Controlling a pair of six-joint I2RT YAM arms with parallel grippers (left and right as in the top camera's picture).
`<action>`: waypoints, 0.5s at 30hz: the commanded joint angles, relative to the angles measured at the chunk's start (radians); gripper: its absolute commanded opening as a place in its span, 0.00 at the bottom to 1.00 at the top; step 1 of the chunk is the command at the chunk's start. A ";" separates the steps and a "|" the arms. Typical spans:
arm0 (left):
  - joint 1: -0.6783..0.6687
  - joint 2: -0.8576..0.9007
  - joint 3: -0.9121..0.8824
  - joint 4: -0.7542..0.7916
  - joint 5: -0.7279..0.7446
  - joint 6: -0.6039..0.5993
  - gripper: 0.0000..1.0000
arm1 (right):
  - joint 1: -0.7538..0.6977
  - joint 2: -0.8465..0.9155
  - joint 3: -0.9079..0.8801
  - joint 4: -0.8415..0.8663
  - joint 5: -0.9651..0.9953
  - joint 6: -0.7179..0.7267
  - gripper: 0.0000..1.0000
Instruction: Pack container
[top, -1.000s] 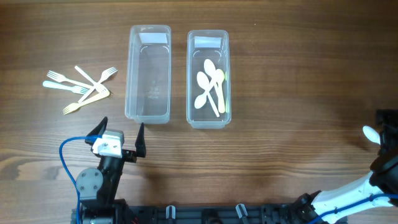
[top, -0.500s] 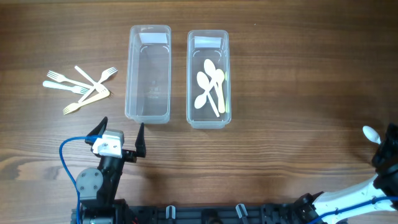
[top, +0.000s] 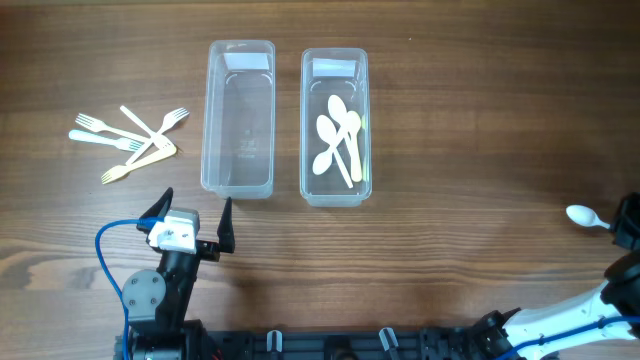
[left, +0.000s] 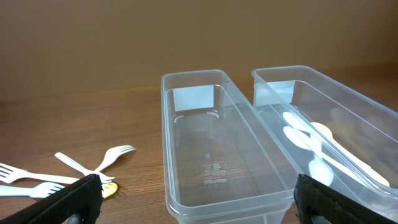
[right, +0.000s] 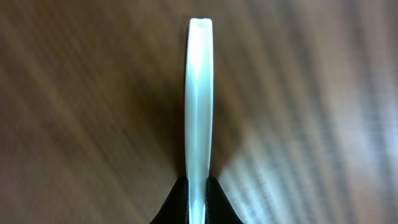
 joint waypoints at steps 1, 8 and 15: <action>0.006 -0.007 -0.007 0.003 0.002 0.014 1.00 | 0.074 -0.013 0.038 0.015 -0.117 -0.169 0.04; 0.006 -0.007 -0.007 0.003 0.002 0.014 1.00 | 0.498 -0.311 0.053 0.232 -0.268 -0.449 0.04; 0.006 -0.007 -0.007 0.003 0.002 0.015 1.00 | 1.059 -0.437 0.053 0.298 -0.252 -0.538 0.04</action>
